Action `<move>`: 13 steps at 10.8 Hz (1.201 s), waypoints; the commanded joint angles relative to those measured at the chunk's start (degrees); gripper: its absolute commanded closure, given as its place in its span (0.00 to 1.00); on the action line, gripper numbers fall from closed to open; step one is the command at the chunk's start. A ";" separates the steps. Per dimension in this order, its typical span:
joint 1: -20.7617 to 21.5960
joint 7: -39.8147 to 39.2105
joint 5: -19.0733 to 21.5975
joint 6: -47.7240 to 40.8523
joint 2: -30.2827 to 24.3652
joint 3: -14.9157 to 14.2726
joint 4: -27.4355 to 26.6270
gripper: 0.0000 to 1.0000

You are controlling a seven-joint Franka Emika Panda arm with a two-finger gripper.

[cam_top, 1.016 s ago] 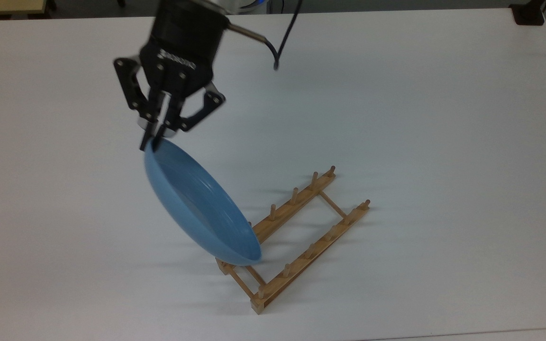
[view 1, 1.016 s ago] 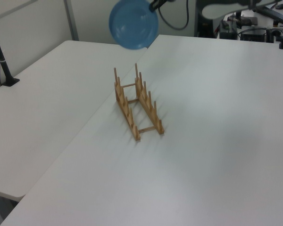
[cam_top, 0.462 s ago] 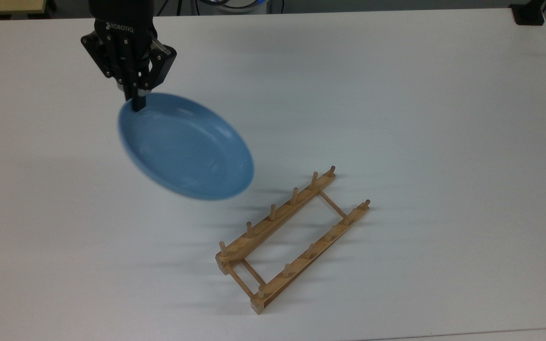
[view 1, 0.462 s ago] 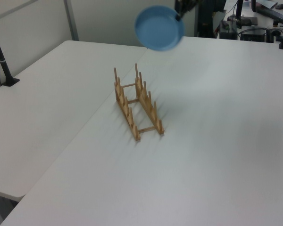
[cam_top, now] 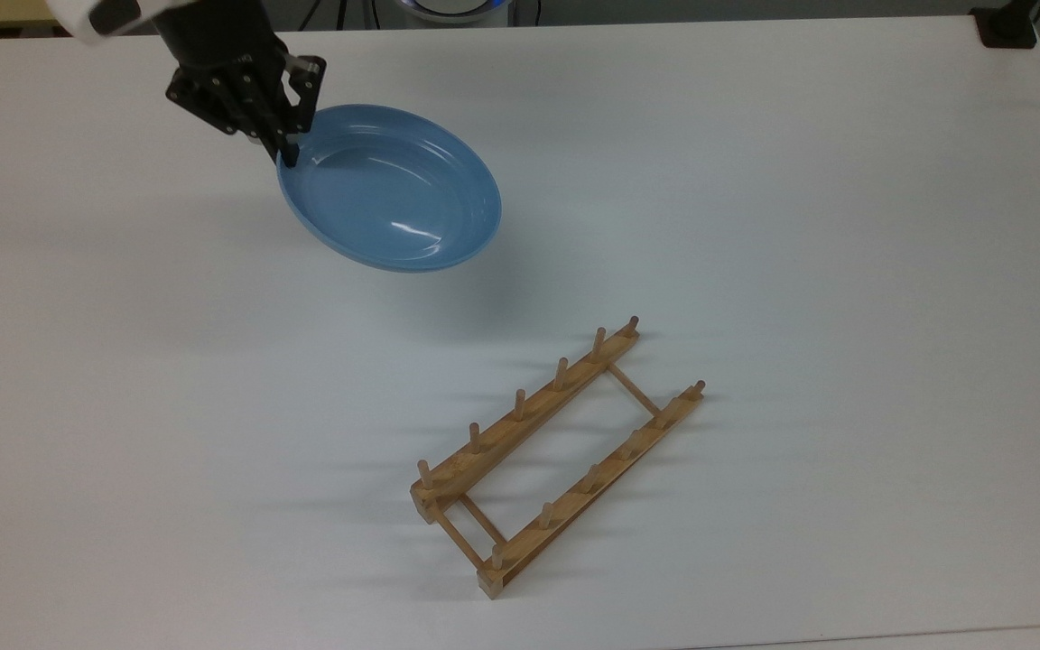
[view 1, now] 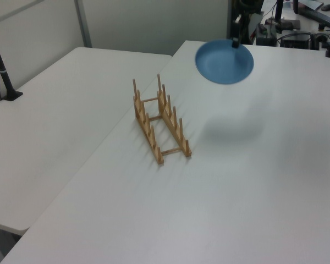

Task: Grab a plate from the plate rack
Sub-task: 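Carry the plate beside the rack and lower it flat onto the table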

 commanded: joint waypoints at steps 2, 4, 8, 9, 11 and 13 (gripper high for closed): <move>-1.39 -6.31 0.61 2.24 7.17 -0.29 -1.20 1.00; -1.39 -7.20 0.43 4.45 10.34 -0.29 -1.20 1.00; -1.48 -9.57 -0.88 9.29 15.18 -0.29 -1.82 1.00; -1.39 -10.36 -2.11 9.38 15.98 -0.29 -2.17 1.00; -1.48 -13.25 -3.61 9.47 16.25 -0.29 -3.30 1.00; -1.65 -14.32 -4.84 12.00 17.03 -0.29 -5.23 0.89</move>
